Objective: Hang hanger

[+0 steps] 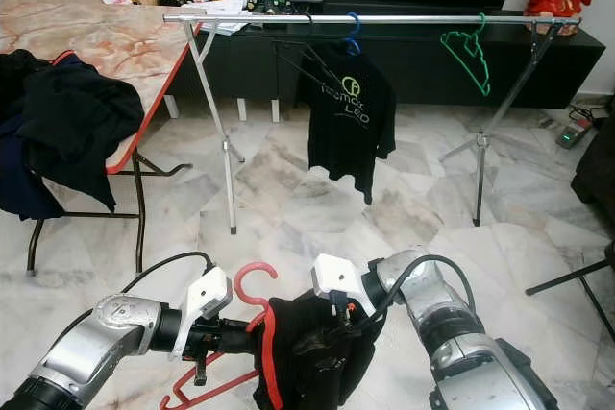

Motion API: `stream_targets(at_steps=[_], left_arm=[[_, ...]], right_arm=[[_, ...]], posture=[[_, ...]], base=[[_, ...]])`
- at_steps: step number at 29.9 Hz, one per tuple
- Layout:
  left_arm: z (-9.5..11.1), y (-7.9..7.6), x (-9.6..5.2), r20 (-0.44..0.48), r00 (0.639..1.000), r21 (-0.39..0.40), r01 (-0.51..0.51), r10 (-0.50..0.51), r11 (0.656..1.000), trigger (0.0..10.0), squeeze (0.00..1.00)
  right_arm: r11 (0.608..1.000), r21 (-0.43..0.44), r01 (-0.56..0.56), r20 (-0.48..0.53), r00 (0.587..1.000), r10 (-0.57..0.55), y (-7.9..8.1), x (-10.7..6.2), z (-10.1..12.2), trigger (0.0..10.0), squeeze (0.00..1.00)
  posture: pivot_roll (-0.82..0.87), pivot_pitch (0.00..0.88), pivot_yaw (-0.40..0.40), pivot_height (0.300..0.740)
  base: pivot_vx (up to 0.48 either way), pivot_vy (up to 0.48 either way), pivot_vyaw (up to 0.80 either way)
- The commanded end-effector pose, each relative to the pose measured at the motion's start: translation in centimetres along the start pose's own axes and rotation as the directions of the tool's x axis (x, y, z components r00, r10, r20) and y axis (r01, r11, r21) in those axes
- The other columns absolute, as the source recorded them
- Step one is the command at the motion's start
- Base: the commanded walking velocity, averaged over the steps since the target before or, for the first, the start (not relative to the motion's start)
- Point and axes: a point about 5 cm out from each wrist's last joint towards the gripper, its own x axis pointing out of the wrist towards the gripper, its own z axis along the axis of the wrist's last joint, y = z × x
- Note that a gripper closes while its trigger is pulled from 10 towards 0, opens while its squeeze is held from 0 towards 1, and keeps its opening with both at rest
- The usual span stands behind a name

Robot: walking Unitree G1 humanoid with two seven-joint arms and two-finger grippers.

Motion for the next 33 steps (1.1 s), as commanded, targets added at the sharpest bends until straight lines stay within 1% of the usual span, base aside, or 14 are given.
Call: stream_targets(at_steps=[1,7,14,25,29,30,33], left_arm=[[1.57,0.03,0.04,0.051,0.999,0.056,0.008,-0.011,0.998,10.0,0.00],[1.59,0.07,0.09,0.051,0.999,0.057,0.007,-0.010,0.998,10.0,0.00],[1.61,0.15,0.10,0.047,0.999,0.059,0.004,-0.007,0.998,10.0,0.00],[1.69,0.33,0.11,0.044,0.999,0.071,-0.002,-0.001,0.997,10.0,0.00],[1.71,0.58,0.09,0.031,0.999,0.080,-0.027,0.025,0.996,10.0,0.00],[1.71,0.81,0.01,0.025,0.999,0.091,-0.047,0.045,0.995,10.0,0.00],[1.78,0.94,-0.08,0.026,0.998,0.095,-0.056,0.053,0.994,10.0,0.00]], right_arm=[[1.000,0.024,-0.006,0.006,1.000,0.006,0.21,0.36,-0.37,0.0,0.00],[1.000,0.025,-0.001,-0.004,1.000,0.001,0.20,0.22,-0.48,0.0,0.00],[0.999,0.033,0.019,0.009,1.000,-0.019,0.12,0.22,-0.46,0.0,0.00],[0.999,0.049,0.013,0.009,1.000,-0.013,0.13,0.19,-0.52,0.0,0.00],[0.998,0.055,-0.005,-0.004,1.000,0.005,0.39,0.15,-0.86,0.0,0.00],[0.998,0.060,-0.012,-0.003,1.000,0.013,0.49,0.18,-0.97,0.0,0.00],[0.998,0.063,-0.019,-0.005,1.000,0.020,0.55,0.20,-1.03,0.0,0.00]], posture=[[0.07,0.103,-0.029,0.740],[0.07,0.102,-0.031,0.740],[0.07,0.102,-0.028,0.740],[0.07,0.100,-0.025,0.740],[0.07,0.098,-0.028,0.740],[0.07,0.096,-0.029,0.740],[0.07,0.095,-0.029,0.740]], base=[[0.000,0.000,0.00],[0.000,0.000,0.00],[0.000,0.000,0.00],[0.000,0.000,0.00],[0.000,0.000,0.00],[0.000,0.000,0.00],[0.000,0.000,0.00]])
